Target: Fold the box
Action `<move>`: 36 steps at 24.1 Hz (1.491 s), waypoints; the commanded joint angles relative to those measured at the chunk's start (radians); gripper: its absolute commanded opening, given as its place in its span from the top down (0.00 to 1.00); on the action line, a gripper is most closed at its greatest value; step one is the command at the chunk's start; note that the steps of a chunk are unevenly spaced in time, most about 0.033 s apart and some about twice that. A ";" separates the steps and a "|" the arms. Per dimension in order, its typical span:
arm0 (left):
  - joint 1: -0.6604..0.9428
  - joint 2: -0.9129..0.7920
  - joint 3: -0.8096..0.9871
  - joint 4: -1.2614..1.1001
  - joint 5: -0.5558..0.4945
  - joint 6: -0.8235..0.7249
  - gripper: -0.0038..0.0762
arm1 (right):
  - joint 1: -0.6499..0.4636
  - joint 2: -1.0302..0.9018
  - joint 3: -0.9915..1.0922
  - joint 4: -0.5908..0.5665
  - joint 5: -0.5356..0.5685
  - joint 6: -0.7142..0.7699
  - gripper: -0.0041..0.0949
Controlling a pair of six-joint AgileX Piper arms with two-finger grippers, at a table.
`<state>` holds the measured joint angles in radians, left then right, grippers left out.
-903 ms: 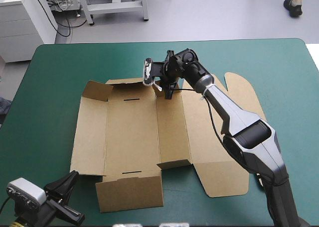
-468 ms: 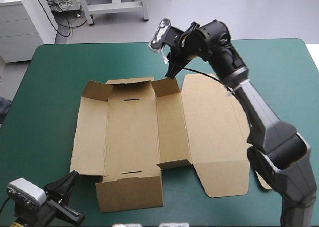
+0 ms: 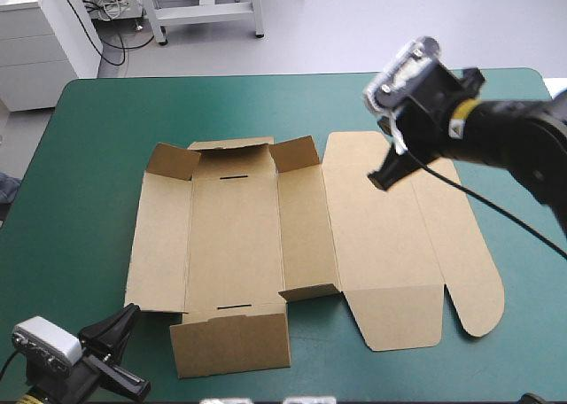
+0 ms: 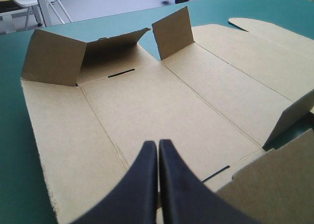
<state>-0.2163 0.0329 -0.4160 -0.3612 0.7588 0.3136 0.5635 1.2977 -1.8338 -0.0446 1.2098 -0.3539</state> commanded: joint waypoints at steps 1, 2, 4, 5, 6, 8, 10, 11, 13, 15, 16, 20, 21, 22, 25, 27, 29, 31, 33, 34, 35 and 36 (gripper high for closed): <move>-0.002 0.016 -0.021 -0.020 -0.079 -0.003 0.96 | -0.007 -0.217 0.191 0.006 -0.112 0.048 0.97; -0.002 0.016 -0.021 -0.020 -0.079 -0.003 0.96 | -0.007 -0.266 0.248 0.007 -0.135 0.063 0.97; -0.002 0.016 -0.021 -0.020 -0.079 -0.003 0.96 | -0.007 -0.397 0.394 0.007 -0.208 0.109 0.97; -0.002 0.016 -0.021 -0.020 -0.079 0.001 0.96 | -0.007 -0.464 0.469 0.007 -0.235 0.127 0.97; -0.002 0.016 -0.021 -0.020 -0.079 0.001 0.96 | -0.007 -0.518 0.543 0.008 -0.267 0.139 0.97; -0.002 0.016 -0.021 -0.020 -0.079 -0.001 0.96 | -0.007 -0.653 0.688 0.010 -0.330 0.181 0.97; -0.002 0.016 -0.021 -0.020 -0.079 -0.001 0.96 | -0.007 -0.783 0.810 0.010 -0.377 0.227 0.97; -0.002 0.016 -0.021 -0.020 -0.079 -0.001 0.96 | -0.007 -0.844 0.872 0.012 -0.392 0.247 0.97; -0.002 0.016 -0.021 -0.020 -0.079 -0.001 0.96 | -0.007 -0.975 1.002 0.012 -0.405 0.302 0.97; -0.002 0.016 -0.021 -0.020 -0.079 -0.001 0.96 | -0.007 -1.116 1.139 0.019 -0.423 0.318 0.97; -0.002 0.016 -0.021 -0.020 -0.079 -0.001 0.96 | -0.007 -1.151 1.173 0.023 -0.427 0.318 0.97; -0.002 0.016 -0.021 -0.073 -0.072 0.083 0.76 | -0.007 -1.295 1.324 0.131 -0.449 0.318 0.97; -0.002 0.016 -0.021 -0.073 -0.072 0.083 0.67 | -0.007 -1.306 1.342 0.150 -0.461 0.318 0.97; -0.002 0.016 -0.021 -0.073 -0.072 0.083 0.51 | -0.007 -1.313 1.350 0.172 -0.478 0.294 0.97; -0.002 0.016 -0.021 -0.084 -0.076 0.072 0.28 | -0.007 -1.313 1.352 0.192 -0.480 0.269 0.97; -0.002 0.016 -0.021 -0.136 -0.076 0.060 0.29 | -0.007 -1.313 1.352 0.192 -0.480 0.269 0.97; -0.002 0.016 -0.021 -0.151 -0.078 0.060 0.31 | -0.007 -1.313 1.352 0.192 -0.480 0.269 0.97; -0.002 0.016 -0.026 -0.149 -0.099 0.060 0.32 | -0.007 -1.313 1.352 0.192 -0.480 0.269 0.97; 0.000 0.030 -0.050 -0.146 -0.113 0.043 0.33 | -0.007 -1.313 1.352 0.192 -0.480 0.269 0.97; 0.000 0.048 -0.069 -0.135 -0.118 0.014 0.33 | -0.007 -1.313 1.352 0.192 -0.480 0.269 0.97; 0.000 0.066 -0.086 -0.119 -0.119 -0.010 0.33 | -0.007 -1.313 1.352 0.192 -0.480 0.269 0.97; 0.000 0.097 -0.111 -0.099 -0.119 -0.035 0.33 | -0.007 -1.313 1.352 0.192 -0.480 0.269 0.97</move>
<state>-0.2153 0.0578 -0.4527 -0.4654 0.7300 0.3413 0.5635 -0.0135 -0.4593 0.1380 0.8083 -0.0776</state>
